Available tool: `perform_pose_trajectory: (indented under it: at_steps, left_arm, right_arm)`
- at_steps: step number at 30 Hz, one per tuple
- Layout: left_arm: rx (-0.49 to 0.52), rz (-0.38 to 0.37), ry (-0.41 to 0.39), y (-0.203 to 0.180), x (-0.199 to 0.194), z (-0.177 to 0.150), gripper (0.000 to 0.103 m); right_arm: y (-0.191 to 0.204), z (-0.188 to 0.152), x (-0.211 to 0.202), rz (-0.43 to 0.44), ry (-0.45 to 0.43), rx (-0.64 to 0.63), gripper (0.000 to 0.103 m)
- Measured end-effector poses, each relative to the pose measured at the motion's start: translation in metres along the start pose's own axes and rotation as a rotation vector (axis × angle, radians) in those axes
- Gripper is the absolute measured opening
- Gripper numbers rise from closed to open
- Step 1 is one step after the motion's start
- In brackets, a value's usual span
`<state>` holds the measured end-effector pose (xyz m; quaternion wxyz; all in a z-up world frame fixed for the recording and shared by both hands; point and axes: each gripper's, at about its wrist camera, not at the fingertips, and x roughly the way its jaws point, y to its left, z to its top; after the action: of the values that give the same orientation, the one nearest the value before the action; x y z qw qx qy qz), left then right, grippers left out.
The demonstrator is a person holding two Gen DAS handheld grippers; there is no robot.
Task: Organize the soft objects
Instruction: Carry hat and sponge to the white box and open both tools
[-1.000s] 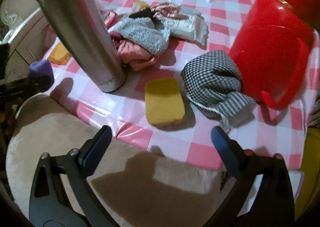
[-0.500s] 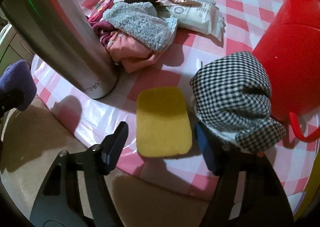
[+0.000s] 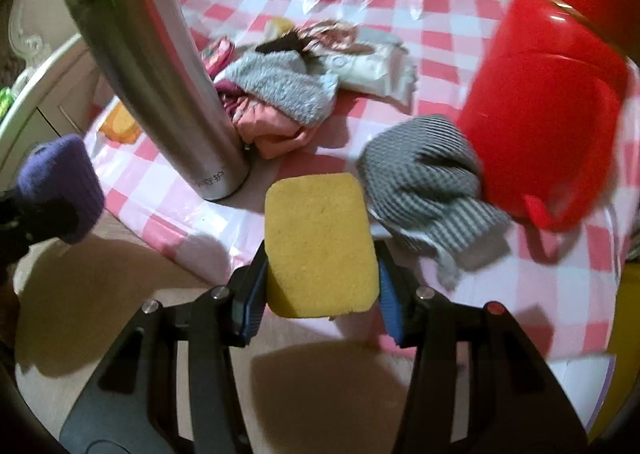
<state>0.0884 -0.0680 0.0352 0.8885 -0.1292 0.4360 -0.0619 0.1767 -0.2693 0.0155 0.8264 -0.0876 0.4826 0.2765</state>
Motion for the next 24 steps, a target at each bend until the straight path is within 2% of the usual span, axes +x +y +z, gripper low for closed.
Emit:
perform_pose_trajectory:
  at_steps: [8,15,24]
  left_arm:
    - [0.099,-0.115,-0.006,-0.061,-0.003,-0.004,0.056]
    - [0.186,-0.21,0.03,-0.118,0.005,-0.008,0.056]
    - [0.297,-0.299,0.098,-0.188,0.022,-0.021,0.056]
  right_arm:
    - [-0.05,-0.055,-0.06,-0.092,-0.063,0.112,0.052]
    - [-0.095,-0.097,-0.101,-0.204,-0.093,0.214,0.052]
    - [-0.128,-0.129,-0.139,-0.306,-0.133,0.301,0.053]
